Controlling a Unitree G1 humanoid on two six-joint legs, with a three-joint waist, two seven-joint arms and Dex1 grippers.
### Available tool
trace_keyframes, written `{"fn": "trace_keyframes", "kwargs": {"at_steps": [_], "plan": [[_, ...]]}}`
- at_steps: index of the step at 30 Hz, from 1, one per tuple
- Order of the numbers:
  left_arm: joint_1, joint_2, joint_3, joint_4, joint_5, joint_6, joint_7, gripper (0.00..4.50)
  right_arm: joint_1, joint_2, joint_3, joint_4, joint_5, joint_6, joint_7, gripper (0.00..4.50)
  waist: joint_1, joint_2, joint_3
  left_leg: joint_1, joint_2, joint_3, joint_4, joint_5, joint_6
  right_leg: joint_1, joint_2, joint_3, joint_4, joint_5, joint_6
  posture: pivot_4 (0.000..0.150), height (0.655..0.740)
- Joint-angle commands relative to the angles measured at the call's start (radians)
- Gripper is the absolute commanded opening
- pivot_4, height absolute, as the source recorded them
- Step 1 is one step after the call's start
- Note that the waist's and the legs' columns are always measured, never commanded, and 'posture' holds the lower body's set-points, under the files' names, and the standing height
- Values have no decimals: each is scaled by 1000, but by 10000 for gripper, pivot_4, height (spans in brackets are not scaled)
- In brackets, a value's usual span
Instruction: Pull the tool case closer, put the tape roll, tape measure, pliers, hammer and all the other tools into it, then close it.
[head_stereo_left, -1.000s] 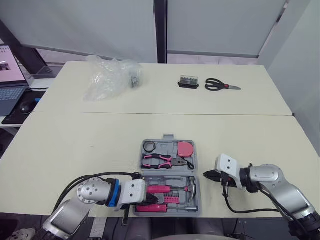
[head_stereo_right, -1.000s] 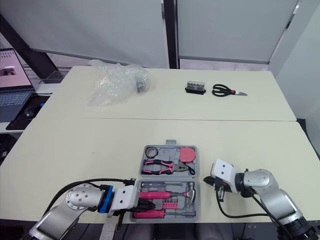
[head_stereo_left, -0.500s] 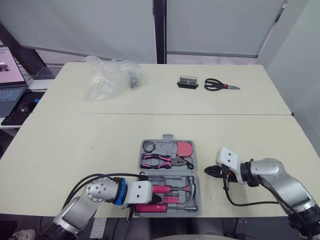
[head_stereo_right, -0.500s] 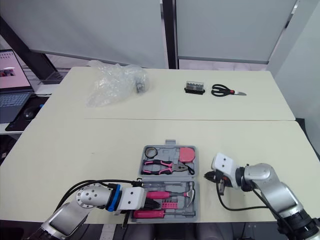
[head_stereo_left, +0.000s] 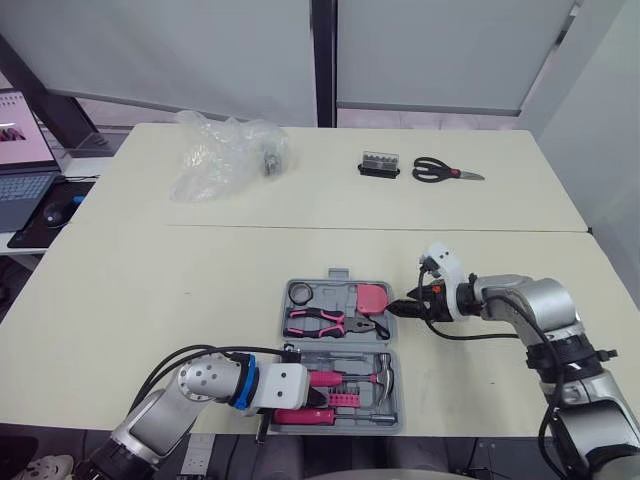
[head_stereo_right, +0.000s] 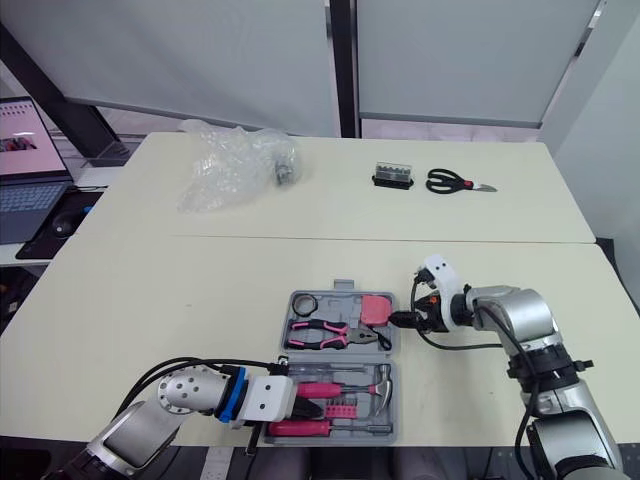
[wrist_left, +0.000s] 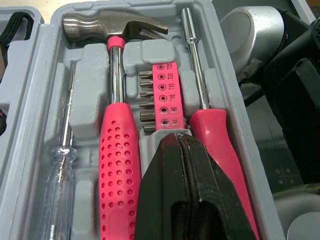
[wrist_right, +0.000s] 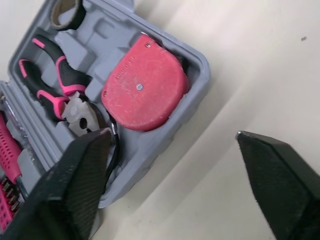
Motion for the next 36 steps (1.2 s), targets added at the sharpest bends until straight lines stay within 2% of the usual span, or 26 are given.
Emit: {"fn": "trace_keyframes", "kwargs": {"at_steps": [1, 8, 17, 23, 30, 36], "plan": [[14, 11, -41, 44, 56, 23, -8, 0, -15, 50, -56, 21, 30, 44, -55, 44570, -1, 1, -1, 0, 0, 0, 0, 0, 0, 0, 0, 0, 0, 0, 0, 1500, 7400], [7, 19, -56, 55, 63, 17, -30, 0, -1, 190, -111, 52, 66, 98, -132, 44570, -3, 3, -4, 1, 1, 0, 0, 0, 0, 0, 1, 0, 0, 0, 0, 1500, 7400], [14, 38, -68, 75, 80, 0, -59, 0, -16, 263, -163, 90, 162, 111, -89, 44570, -11, 4, -5, 1, 1, 0, -1, 0, 0, 0, 1, 1, 0, 0, 0, 1500, 7400], [14, 47, -89, 72, 97, -3, -75, 0, -25, 233, -116, 83, 219, -4, 86, 44570, -31, 5, -5, 1, 1, 2, -5, 0, 0, -3, 2, 2, 0, 0, 0, 1500, 7400], [22, 50, -90, 108, 110, -31, -71, 0, -50, 215, -48, 68, 173, -174, 157, 44570, -33, 5, -5, 2, 1, 2, -6, 0, 0, -3, 2, 3, 0, 0, 0, 1500, 7400], [35, 51, -68, 101, 90, -43, -56, 0, -49, 89, 70, -44, 116, -321, 271, 44570, -26, 5, -5, 1, 1, 2, -6, 0, 0, -3, 2, 2, 0, 0, 0, 1500, 7400]]}}
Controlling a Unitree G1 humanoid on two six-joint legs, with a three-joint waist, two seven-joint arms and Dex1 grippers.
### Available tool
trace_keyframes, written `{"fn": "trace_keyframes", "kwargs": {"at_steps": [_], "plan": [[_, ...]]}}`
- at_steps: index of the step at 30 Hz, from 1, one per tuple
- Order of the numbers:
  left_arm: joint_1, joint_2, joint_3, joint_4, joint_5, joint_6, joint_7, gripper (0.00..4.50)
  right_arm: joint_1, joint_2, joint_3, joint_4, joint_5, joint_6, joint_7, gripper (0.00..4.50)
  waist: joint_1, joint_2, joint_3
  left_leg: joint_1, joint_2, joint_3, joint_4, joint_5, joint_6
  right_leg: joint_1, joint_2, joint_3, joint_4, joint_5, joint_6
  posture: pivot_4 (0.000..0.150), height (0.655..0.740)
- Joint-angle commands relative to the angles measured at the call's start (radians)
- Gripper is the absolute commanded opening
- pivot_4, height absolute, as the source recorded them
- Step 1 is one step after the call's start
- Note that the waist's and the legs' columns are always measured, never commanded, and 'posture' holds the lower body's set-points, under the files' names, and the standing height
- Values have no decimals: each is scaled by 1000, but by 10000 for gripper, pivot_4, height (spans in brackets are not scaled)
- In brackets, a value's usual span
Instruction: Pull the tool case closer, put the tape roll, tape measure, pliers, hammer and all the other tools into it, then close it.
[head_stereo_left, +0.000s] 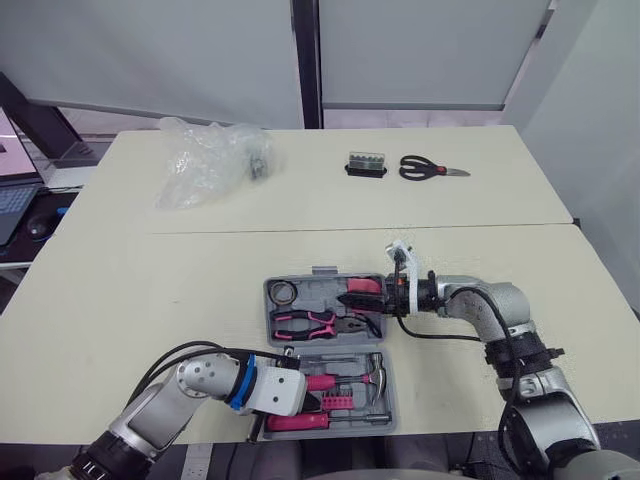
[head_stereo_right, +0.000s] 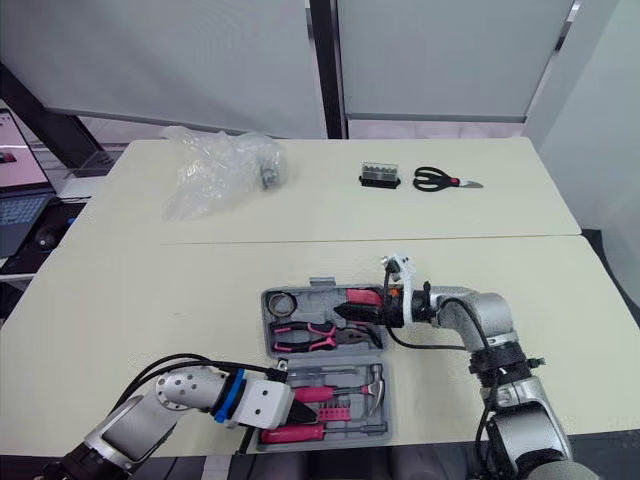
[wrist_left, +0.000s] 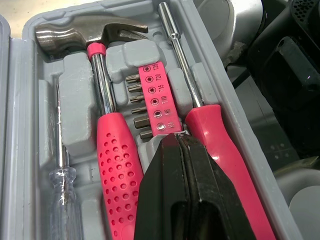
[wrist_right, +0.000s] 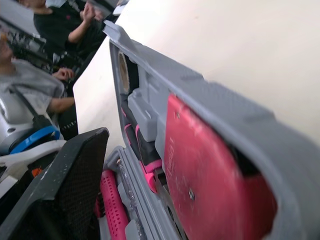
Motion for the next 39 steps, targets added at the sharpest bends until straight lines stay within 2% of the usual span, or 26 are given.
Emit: {"fn": "trace_keyframes", "kwargs": {"at_steps": [1, 4, 9, 14, 16, 24, 28, 32, 34, 39], "plan": [[53, 15, -40, 63, 53, 31, 2, 0, -2, -66, 50, -110, -17, -89, 79, 44570, 2, 0, 0, 0, 0, 0, 0, 0, 0, 0, 0, 0, 0, 0, 0, 1500, 7400], [73, 0, 0, 11, -3, 61, 26, 0, 23, -116, 79, -172, -18, -119, 111, 44570, 1, 0, 0, 0, 0, 0, 0, 0, 0, 0, 0, 0, 0, 0, 0, 1500, 7400], [154, 37, 90, -104, -91, 119, 44, 0, 53, -147, 77, -241, 2, -125, 114, 44570, 0, -1, 1, -2, 0, 0, -1, 0, 0, -2, 0, 0, 0, 0, 0, 1500, 7400], [324, 110, 292, -283, -310, 285, 51, 0, 81, -205, 62, -363, 19, -130, 125, 44570, 1, -2, 3, -3, 1, 0, -3, 0, 0, -5, 0, 0, 0, 0, 0, 1500, 7400], [385, 137, 366, -313, -360, 323, 49, 0, 97, -238, 57, -418, 32, -129, 139, 44570, 3, -3, 5, -3, 1, 0, -3, 0, 0, -5, -1, 0, 0, 0, -1, 1500, 7400], [548, 154, 551, -240, -386, 331, 49, 0, 191, -403, 61, -607, 48, -178, 212, 44570, 10, -5, 7, -3, 0, 0, -3, 0, 0, -5, -1, 0, -1, -1, -1, 1500, 7400], [619, 151, 650, -172, -373, 319, 50, 0, 281, -569, 16, -711, 49, -227, 292, 44570, 15, -5, 7, -3, 0, 1, -4, 0, 0, -5, -2, -1, -2, -1, -2, 1500, 7400], [592, 120, 702, -99, -364, 326, 100, 0, 363, -714, -28, -736, 41, -275, 364, 44570, 25, -6, 7, -3, 0, 1, -5, 0, 0, -5, -2, -1, -3, -1, -2, 1500, 7400], [573, 108, 707, -93, -358, 328, 119, 0, 381, -731, -26, -707, 13, -314, 359, 44570, 26, -8, 7, -2, 1, 1, -4, 0, 0, -5, -2, -1, -3, -1, -2, 1500, 7400], [533, 84, 661, -136, -338, 353, 154, 0, 378, -691, 77, -568, -214, -505, 264, 44570, 26, -10, 5, -2, 1, 1, -4, 1, -1, -5, -2, 0, -4, -1, -2, 1500, 7400]]}}
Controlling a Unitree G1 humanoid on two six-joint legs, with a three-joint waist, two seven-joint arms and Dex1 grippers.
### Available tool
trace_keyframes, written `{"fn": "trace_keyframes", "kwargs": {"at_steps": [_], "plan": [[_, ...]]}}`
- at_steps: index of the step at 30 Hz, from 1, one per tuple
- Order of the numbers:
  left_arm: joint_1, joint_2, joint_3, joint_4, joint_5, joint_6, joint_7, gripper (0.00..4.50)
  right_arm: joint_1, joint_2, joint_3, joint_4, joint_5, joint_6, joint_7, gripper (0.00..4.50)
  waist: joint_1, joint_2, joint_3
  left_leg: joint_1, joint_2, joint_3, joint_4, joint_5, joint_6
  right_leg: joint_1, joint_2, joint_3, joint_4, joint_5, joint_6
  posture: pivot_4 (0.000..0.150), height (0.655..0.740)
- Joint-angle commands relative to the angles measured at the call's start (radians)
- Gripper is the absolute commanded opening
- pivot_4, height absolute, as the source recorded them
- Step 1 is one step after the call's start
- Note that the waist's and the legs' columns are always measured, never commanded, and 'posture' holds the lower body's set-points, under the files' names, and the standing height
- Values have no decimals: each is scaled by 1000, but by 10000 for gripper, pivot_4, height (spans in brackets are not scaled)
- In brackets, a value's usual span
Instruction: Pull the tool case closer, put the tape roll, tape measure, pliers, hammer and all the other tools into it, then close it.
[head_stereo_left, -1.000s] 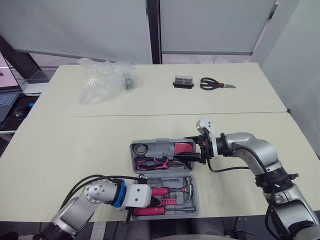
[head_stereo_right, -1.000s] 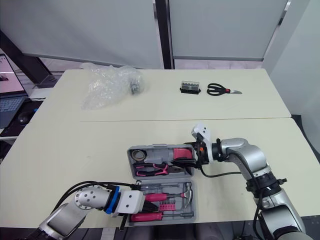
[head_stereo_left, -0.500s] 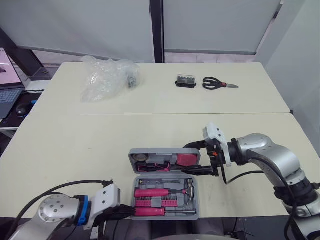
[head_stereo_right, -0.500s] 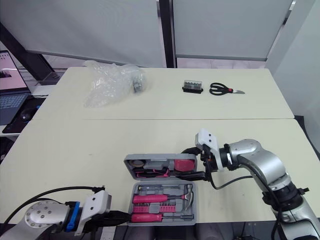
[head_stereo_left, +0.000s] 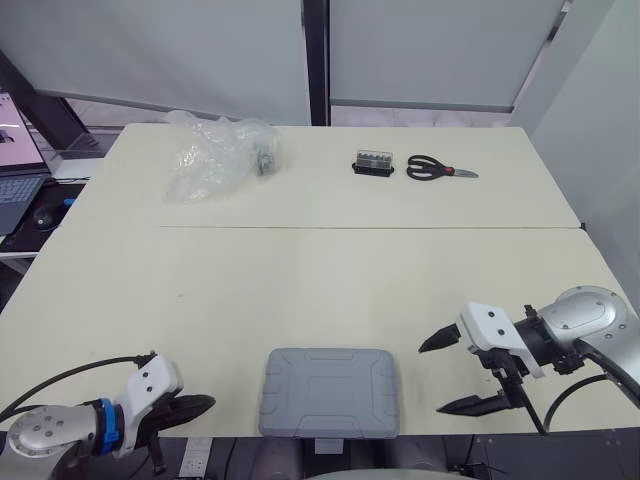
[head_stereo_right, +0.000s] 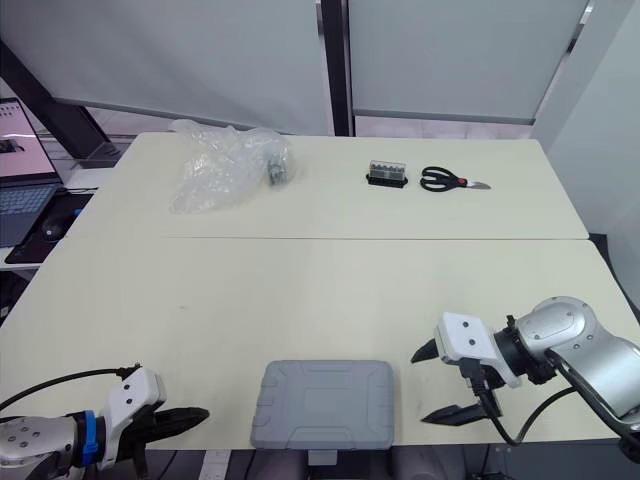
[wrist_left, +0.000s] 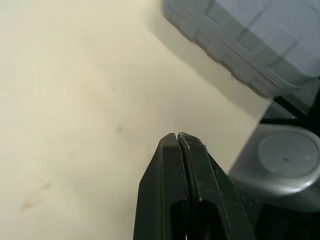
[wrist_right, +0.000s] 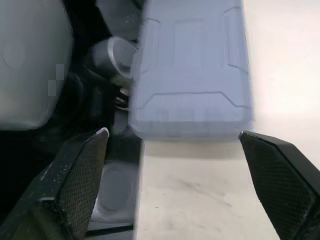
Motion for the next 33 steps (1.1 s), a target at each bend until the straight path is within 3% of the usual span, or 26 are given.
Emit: {"fn": "trace_keyframes", "kwargs": {"at_steps": [1, 4, 6, 10, 19, 33], "plan": [[-17, -19, -42, -60, 12, 23, 23, 0, -3, 35, 69, 84, -154, -145, -62, 44570, 0, 0, 0, 0, 0, 0, 0, 0, 0, 0, 0, 0, 0, 0, 0, 1500, 7400], [-43, -34, -120, -96, 54, 38, 50, 0, -5, 75, 163, 161, -316, -252, -125, 38678, 0, 0, 0, -1, 0, 0, 0, 0, 0, 0, 0, 0, -1, 0, 0, 1500, 7400], [-57, -42, -168, -100, 89, 35, 66, 0, -5, 98, 210, 193, -392, -291, -153, 32262, 1, 0, 0, -1, -1, 0, -1, 0, 0, 0, 0, 0, 0, 0, 0, 1500, 7400], [-95, -58, -239, -95, 136, 37, 91, 0, 7, 143, 257, 194, -436, -281, -162, 20450, 0, 0, 0, -1, -1, 0, -1, 0, 0, 0, 0, 0, 0, 0, 0, 1500, 7400], [-132, -90, -311, -145, 146, 80, 114, 0, 0, 249, 298, 131, -455, -211, -158, 797, 1, 0, 0, 0, -1, -1, 0, 0, 0, 2, 0, 0, 2, 0, 0, 1500, 7400], [-170, -99, -315, -138, 147, 90, 120, 0, -15, 264, 289, 123, -451, -183, -148, 347, 1, 0, 0, 0, -1, -1, 1, 0, 0, 2, 0, -1, 2, 0, 0, 1500, 7400]]}}
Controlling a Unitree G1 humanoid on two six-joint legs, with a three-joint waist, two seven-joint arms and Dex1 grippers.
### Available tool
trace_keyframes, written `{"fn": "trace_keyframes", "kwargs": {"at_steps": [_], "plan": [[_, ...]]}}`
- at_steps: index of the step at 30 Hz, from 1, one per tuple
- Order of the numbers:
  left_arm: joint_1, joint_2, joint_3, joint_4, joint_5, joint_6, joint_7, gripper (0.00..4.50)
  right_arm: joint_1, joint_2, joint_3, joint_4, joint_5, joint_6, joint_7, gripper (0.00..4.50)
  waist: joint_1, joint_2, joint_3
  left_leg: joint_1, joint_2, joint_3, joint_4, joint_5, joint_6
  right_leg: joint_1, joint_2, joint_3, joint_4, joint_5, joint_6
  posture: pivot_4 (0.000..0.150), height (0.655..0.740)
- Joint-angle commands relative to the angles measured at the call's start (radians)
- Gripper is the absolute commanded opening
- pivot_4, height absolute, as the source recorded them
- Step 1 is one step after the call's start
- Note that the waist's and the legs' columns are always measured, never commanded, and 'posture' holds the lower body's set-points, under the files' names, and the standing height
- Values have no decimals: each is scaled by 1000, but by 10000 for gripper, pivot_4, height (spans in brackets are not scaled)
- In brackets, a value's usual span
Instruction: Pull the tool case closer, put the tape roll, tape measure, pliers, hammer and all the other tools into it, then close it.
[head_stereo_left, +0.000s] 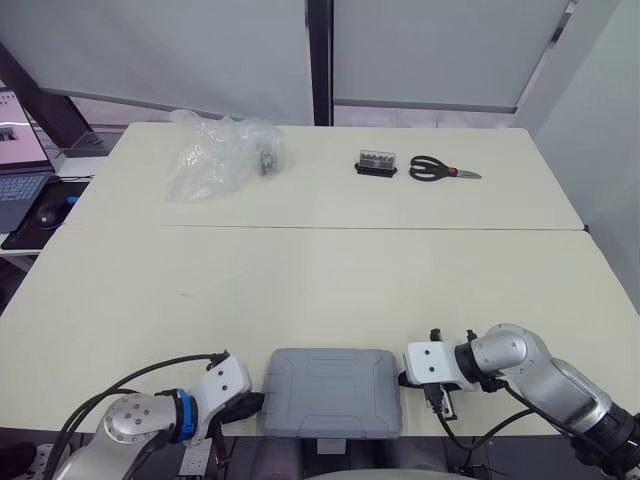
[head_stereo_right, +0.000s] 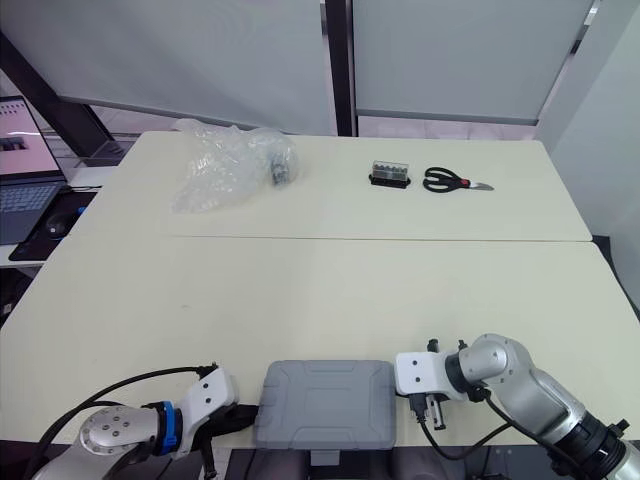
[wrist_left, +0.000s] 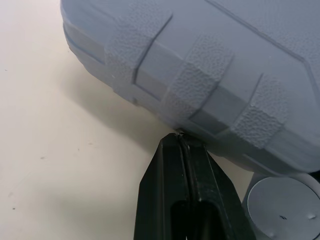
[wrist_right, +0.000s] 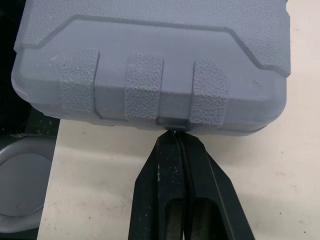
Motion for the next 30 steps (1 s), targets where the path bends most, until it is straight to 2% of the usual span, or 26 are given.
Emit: {"fn": "trace_keyframes", "kwargs": {"at_steps": [1, 9, 16, 19, 23, 28, 30], "plan": [[-16, -9, -11, -21, -8, -14, -1, 0, -18, 13, -13, -41, 14, -1, 4, 347, 0, 0, 0, 0, 0, 0, 0, 0, 0, 0, 0, 0, 0, 0, 0, 1500, 7400], [-16, -7, -6, -8, -7, -22, -4, 0, -29, 14, -14, -36, 13, 8, 8, 347, 0, 0, 0, 0, 0, 0, 0, 0, 0, 0, 0, 0, 1, 0, 0, 1500, 7400], [35, 43, 58, 24, 7, -53, -11, 0, -30, -39, -74, -17, 33, 45, 27, 347, 0, 0, 0, 0, 0, 0, 0, 0, 0, 0, 0, 0, 1, 0, 0, 1500, 7400], [36, 74, 126, 85, 7, -91, -10, 0, -16, -89, -131, 5, 55, -2, 38, 347, 0, 0, 0, 1, 0, -1, 0, 0, 0, 0, 0, 0, 1, 0, 0, 1500, 7400], [21, 151, 289, 203, -35, -190, -79, 0, 23, -192, -286, 13, 152, -85, 94, 347, 0, 0, 0, 0, 0, 0, 0, 0, 0, 0, 0, -1, 1, 0, 0, 1500, 7400], [4, 235, 475, 245, -135, -184, -205, 0, 68, -338, -492, 45, 313, -183, 253, 347, 0, 0, 0, 0, 0, 0, 0, 0, 0, 0, -1, -1, 1, 0, 0, 1500, 7400], [-12, 260, 500, 247, -159, -154, -238, 0, 61, -378, -530, 59, 358, -175, 302, 347, -1, 0, 0, 1, 0, 1, 0, 0, 0, 0, -1, -1, 1, 0, 0, 1500, 7400]]}}
